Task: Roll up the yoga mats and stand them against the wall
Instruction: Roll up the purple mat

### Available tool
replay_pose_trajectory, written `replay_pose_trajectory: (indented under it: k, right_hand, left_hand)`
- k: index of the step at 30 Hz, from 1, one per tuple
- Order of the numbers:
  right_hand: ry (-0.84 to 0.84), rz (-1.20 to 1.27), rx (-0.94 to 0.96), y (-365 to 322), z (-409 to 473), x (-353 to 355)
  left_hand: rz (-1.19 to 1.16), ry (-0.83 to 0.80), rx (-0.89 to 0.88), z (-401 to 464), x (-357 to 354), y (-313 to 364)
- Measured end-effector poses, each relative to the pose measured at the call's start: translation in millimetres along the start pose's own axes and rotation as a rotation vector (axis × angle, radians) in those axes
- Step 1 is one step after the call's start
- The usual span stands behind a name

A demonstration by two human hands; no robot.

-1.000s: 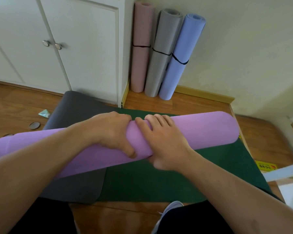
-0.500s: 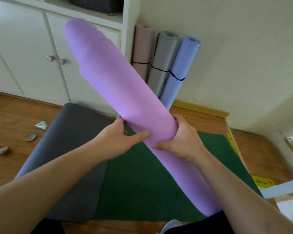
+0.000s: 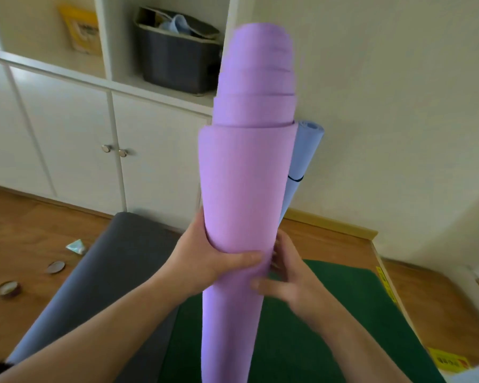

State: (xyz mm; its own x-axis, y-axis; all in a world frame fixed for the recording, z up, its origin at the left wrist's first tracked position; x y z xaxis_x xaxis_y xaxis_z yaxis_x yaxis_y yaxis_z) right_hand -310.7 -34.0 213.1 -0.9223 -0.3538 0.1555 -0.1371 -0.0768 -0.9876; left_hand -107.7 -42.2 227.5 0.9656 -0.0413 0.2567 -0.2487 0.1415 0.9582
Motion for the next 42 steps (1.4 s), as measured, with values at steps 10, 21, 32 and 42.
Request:
replay_pose_trajectory:
  k: [10,21,32,42]
  right_hand:
    - [0.184,-0.006,0.124,-8,-11,10]
    - [0.122,-0.246,-0.137,24,-3,-8]
    - [0.435,-0.216,0.359,-127,14,23]
    - [0.048,-1.196,0.079,-150,75,-60]
  left_hand:
    - [0.257,-0.269,-0.014,-16,-22,-5]
    - [0.168,-0.064,-0.139,-3,-11,22]
    - [0.193,-0.048,-0.080,0,-13,9]
    - [0.221,-0.007,-0.078,6,-5,-6]
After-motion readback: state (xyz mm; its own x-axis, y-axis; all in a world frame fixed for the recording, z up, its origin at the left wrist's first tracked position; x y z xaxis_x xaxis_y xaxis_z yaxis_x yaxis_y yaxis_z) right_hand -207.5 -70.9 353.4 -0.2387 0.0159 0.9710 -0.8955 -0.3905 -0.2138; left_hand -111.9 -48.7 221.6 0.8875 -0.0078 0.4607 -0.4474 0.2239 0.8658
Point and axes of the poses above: each hand's wrist, its own z-axis towards the middle knuckle, its own x-axis out of the back of the hand, y = z × x, the point moved 3 cm from there along z, towards the middle knuckle, and after that the axes turned 11 degrees about z, right-handed, at the moved point
